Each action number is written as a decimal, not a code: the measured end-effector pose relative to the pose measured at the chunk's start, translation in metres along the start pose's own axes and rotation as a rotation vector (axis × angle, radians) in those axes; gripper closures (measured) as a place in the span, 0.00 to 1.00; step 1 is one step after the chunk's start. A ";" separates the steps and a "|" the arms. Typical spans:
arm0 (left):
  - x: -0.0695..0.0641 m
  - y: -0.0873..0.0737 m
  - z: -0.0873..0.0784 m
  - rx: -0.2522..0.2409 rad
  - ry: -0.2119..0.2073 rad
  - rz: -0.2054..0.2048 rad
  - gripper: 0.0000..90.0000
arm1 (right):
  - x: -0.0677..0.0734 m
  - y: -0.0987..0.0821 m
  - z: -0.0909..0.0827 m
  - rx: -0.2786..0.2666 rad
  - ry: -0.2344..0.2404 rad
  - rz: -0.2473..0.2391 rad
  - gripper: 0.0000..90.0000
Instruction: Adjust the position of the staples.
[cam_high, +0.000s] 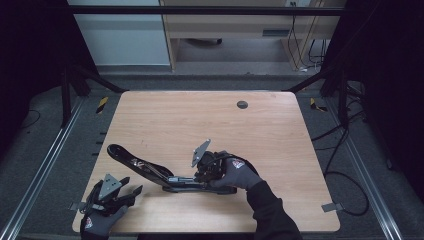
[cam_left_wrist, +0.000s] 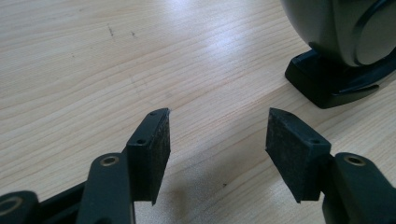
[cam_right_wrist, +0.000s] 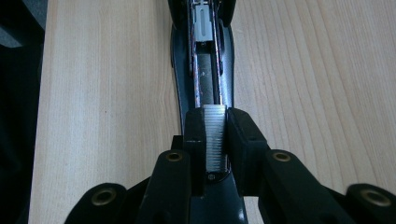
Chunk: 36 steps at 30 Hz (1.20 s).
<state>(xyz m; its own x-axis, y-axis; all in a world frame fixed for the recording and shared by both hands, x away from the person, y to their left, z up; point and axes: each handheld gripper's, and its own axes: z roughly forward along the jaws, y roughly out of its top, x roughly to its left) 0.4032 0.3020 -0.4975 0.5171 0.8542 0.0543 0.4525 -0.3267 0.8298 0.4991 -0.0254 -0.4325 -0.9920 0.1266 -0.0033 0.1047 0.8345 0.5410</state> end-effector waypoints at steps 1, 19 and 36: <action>0.000 0.000 0.000 0.000 0.000 0.000 0.44 | 0.000 0.000 0.000 0.003 -0.001 0.002 0.87; 0.000 0.000 0.000 0.001 0.000 0.000 0.44 | 0.000 -0.001 0.001 0.004 -0.002 -0.010 0.87; 0.000 0.000 0.000 0.001 0.000 0.001 0.44 | 0.001 -0.002 0.003 0.001 -0.003 -0.031 0.87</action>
<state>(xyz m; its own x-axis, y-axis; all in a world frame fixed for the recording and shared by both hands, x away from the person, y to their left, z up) 0.4033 0.3018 -0.4976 0.5176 0.8539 0.0549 0.4528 -0.3278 0.8292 0.4977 -0.0251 -0.4354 -0.9945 0.1022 -0.0231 0.0737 0.8387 0.5395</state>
